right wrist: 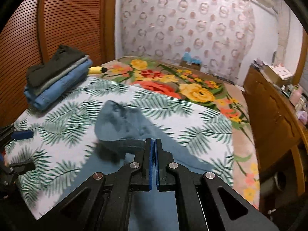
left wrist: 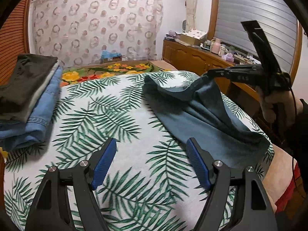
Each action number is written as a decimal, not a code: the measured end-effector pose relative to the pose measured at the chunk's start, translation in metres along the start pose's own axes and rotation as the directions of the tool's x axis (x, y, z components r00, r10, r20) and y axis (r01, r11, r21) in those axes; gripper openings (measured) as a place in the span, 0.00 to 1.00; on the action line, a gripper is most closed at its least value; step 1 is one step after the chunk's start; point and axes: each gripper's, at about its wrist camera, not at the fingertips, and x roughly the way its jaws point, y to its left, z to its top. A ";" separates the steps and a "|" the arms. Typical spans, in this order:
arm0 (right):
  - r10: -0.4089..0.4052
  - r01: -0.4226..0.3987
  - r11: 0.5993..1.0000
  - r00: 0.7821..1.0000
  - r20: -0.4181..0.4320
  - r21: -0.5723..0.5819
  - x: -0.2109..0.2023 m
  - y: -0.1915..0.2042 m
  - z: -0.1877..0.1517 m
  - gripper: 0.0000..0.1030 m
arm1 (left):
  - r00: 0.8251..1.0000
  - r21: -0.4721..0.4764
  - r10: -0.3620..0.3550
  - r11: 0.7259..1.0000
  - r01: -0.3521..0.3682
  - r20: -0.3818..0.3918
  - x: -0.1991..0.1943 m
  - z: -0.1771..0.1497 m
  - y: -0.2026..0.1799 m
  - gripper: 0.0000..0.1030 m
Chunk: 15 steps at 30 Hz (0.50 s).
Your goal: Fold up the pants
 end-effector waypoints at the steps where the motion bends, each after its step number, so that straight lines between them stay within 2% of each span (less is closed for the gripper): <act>1: -0.013 0.013 1.000 1.000 0.001 0.006 0.002 -0.003 0.000 0.02 | 1.000 0.004 -0.007 1.000 0.007 -0.005 0.002 0.000 -0.003 0.74; 9: -0.120 0.119 0.992 0.993 0.004 0.033 0.020 -0.017 0.002 0.02 | 0.999 0.028 -0.018 0.999 0.019 -0.038 0.012 -0.006 -0.019 0.74; 15: -0.179 0.180 0.982 0.984 -0.026 0.062 0.037 -0.023 0.001 0.02 | 0.999 0.033 -0.015 0.999 0.017 -0.051 0.015 -0.008 -0.022 0.74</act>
